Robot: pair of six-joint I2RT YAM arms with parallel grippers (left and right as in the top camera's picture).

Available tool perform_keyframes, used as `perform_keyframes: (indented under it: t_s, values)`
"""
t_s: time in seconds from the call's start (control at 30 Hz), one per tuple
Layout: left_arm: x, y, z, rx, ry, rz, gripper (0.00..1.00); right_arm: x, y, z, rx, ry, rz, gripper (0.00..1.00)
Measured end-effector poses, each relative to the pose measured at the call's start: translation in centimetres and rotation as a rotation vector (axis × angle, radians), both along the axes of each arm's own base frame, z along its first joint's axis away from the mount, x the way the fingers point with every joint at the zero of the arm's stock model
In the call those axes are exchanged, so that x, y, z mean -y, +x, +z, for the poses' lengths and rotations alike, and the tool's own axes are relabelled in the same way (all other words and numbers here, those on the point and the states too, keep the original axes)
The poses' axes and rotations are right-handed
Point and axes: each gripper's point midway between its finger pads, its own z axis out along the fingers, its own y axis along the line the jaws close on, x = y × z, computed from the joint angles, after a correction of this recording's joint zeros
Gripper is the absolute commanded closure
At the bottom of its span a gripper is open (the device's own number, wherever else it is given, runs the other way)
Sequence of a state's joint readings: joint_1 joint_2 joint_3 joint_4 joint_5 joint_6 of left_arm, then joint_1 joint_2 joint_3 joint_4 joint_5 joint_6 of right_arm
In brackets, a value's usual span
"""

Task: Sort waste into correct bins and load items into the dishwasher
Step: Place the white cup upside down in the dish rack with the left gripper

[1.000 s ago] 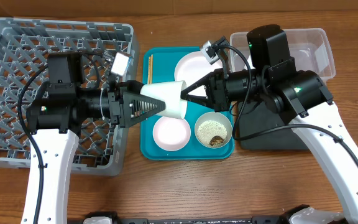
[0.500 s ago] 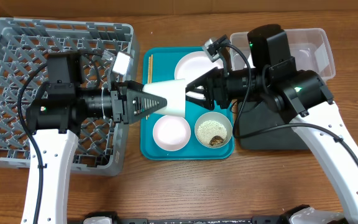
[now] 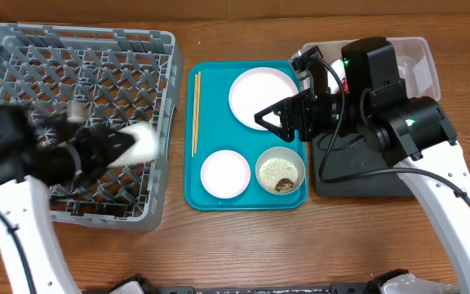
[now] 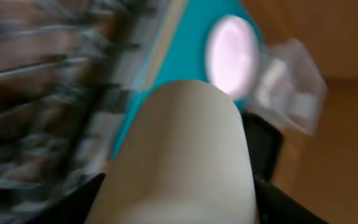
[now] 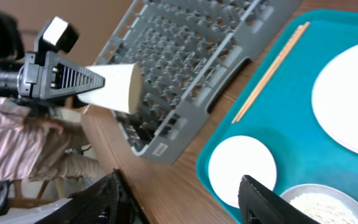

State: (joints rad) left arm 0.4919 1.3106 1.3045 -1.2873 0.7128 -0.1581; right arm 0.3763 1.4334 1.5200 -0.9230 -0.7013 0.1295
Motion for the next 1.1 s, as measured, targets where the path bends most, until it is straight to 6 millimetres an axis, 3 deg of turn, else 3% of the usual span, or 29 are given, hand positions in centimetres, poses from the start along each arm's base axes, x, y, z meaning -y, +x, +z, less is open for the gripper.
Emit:
perform_keyframes:
  t_s: [0.1,0.27,0.4,0.57,0.8,1.1]
  values:
    - [-5.2,-1.7,-1.8,-0.125,0.103,0.204,0.31,0.1,0.2,-0.1,0.002,-0.009,-0.01,0.34]
    - [-11.5,-3.9,-2.8,-0.215,0.205,0.468,0.33,0.2,0.4,-0.2,0.01,-0.016,-0.019,0.32]
    - [-14.2,-4.6,-3.0,-0.243,0.283,0.58,0.3,0.2,0.4,-0.2,0.01,-0.017,-0.021,0.32]
    - [-17.0,-3.5,-2.9,-0.208,0.355,0.66,0.3,0.2,0.5,-0.1,0.015,-0.016,-0.021,0.32]
    - [-19.4,-1.4,-5.5,-0.239,0.34,0.698,0.32,0.2,0.4,-0.1,0.012,-0.017,-0.021,0.32]
    - [-18.4,1.8,-9.8,-0.307,0.296,0.611,0.31,0.2,0.4,-0.2,0.011,-0.017,-0.021,0.32]
